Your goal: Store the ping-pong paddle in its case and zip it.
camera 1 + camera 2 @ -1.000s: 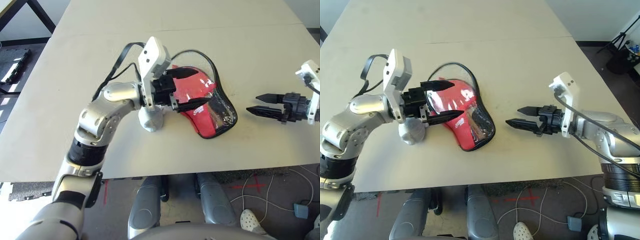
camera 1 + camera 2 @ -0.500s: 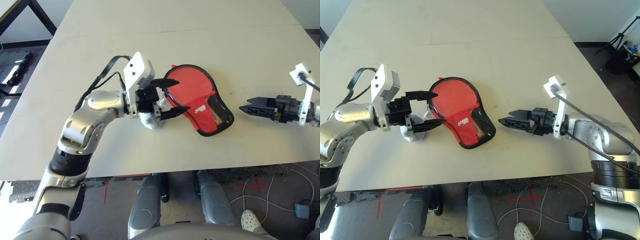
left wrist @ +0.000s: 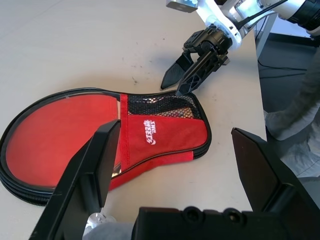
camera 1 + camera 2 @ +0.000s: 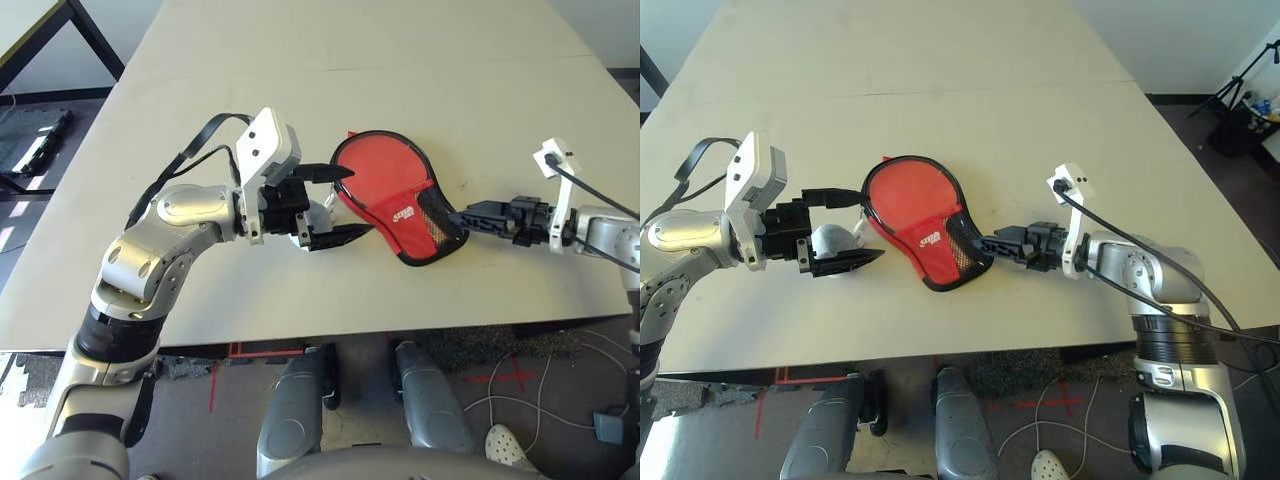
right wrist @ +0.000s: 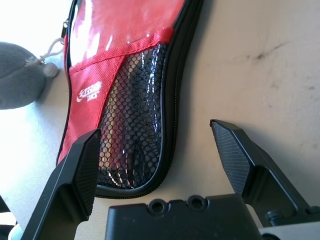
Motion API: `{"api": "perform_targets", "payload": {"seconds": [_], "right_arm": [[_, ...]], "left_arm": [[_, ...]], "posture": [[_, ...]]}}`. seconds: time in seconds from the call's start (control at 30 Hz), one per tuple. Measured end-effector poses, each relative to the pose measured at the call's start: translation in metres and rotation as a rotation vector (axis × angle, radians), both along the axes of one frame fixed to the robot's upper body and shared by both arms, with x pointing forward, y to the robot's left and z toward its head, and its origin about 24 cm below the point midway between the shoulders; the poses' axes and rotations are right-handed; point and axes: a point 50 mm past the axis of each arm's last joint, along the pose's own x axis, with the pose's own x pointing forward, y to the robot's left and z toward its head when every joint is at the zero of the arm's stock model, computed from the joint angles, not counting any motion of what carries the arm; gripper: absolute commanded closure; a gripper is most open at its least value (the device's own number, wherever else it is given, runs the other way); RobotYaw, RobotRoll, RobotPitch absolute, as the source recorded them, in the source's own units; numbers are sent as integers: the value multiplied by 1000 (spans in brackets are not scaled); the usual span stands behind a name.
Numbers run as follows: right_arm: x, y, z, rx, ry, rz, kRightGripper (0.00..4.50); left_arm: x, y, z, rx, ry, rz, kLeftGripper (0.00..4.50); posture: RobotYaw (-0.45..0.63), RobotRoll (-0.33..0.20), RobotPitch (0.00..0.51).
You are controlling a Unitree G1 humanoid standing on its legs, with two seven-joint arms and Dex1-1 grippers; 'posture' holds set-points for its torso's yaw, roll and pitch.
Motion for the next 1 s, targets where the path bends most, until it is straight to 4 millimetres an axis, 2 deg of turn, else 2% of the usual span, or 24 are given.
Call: {"api": "perform_targets", "payload": {"seconds": [0.5, 0.6, 1.0], "right_arm": [[14, 12, 0, 47, 35, -40, 17], [15, 13, -1, 53, 58, -52, 530], [15, 19, -13, 66, 138, -65, 4197]], "left_arm": [[0, -1, 1, 12, 4, -7, 0], [0, -1, 2, 14, 4, -7, 0], [0, 0, 2, 21, 9, -10, 0]], "posture": [[-62, 0, 208], [-62, 0, 209], [-64, 0, 215]]}}
